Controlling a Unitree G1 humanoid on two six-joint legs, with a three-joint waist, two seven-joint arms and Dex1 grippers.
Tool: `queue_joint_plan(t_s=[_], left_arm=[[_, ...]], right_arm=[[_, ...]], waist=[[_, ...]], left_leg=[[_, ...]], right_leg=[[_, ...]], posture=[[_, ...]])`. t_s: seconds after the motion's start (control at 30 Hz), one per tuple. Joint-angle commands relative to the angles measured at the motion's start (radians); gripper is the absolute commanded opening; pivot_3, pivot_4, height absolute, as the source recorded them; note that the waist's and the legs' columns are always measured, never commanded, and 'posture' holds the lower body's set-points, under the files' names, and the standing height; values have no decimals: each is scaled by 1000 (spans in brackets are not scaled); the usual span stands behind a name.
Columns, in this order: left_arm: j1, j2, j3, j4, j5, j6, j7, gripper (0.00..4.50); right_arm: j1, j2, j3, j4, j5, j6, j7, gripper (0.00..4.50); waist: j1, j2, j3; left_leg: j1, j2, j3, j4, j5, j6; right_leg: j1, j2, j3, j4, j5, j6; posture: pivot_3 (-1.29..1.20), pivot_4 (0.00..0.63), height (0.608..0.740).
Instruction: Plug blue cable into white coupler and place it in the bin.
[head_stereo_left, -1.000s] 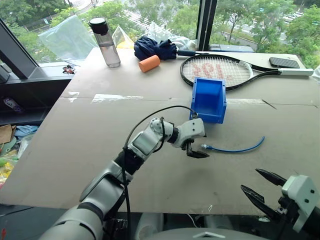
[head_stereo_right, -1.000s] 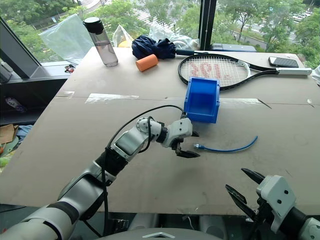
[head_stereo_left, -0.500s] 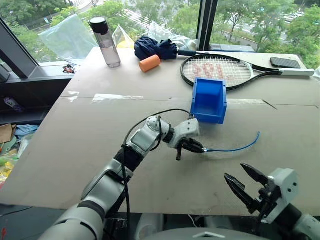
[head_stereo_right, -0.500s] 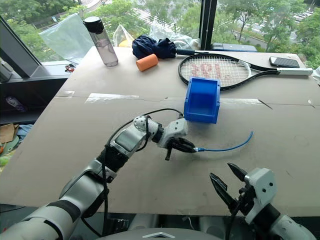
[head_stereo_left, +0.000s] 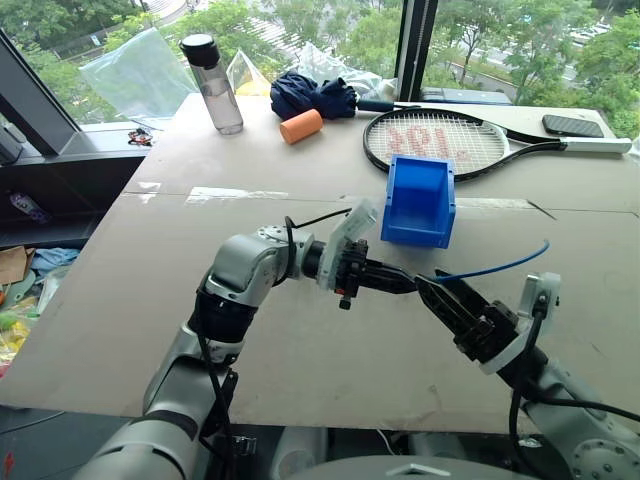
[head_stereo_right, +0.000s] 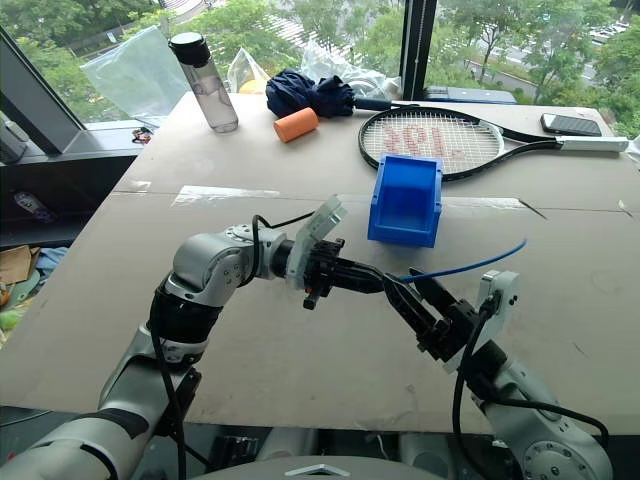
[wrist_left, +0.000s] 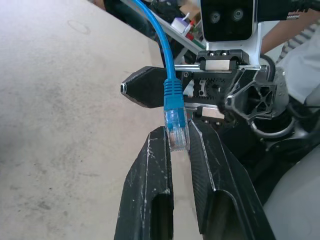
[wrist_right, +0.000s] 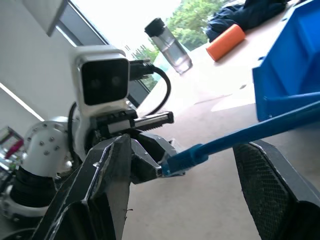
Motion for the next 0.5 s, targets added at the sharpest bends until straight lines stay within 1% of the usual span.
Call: queue_joint_plan(t_s=[0.03, 0.13, 0.2, 0.4, 0.47, 0.5], left_arm=[[-1, 4, 54, -60, -84, 58, 32, 0], [2, -1, 85, -77, -136, 104, 68, 0], [1, -9, 115, -80, -172, 137, 98, 0], [17, -6, 178, -96, -236, 183, 180, 0], [29, 1, 205, -105, -259, 189, 205, 956], [37, 9, 227, -112, -259, 181, 229, 1143]], right_arm=[[-39, -44, 2, 26, 105, 9, -18, 2335], [-63, -62, 7, 45, 159, -8, -35, 775], [-73, -70, 2, 47, 207, -22, -45, 50], [-98, -105, 4, 40, 308, -50, -74, 50], [-109, -118, 11, 38, 322, -53, -84, 0], [-116, -122, 16, 38, 328, -56, -92, 0]], waist=[[-7, 0, 0], [-13, 0, 0], [-17, 0, 0], [-17, 0, 0], [-18, 0, 1], [-18, 0, 1]], left_leg=[[0, 0, 0, 0, 0, 0], [0, 0, 0, 0, 0, 0], [0, 0, 0, 0, 0, 0], [0, 0, 0, 0, 0, 0], [0, 0, 0, 0, 0, 0], [0, 0, 0, 0, 0, 0]], right_leg=[[0, 0, 0, 0, 0, 0], [0, 0, 0, 0, 0, 0], [0, 0, 0, 0, 0, 0], [0, 0, 0, 0, 0, 1], [0, 0, 0, 0, 0, 1], [0, 0, 0, 0, 0, 1]], posture=[[0, 150, 740], [0, 150, 740], [0, 150, 740], [0, 150, 740], [0, 150, 740], [0, 150, 740]])
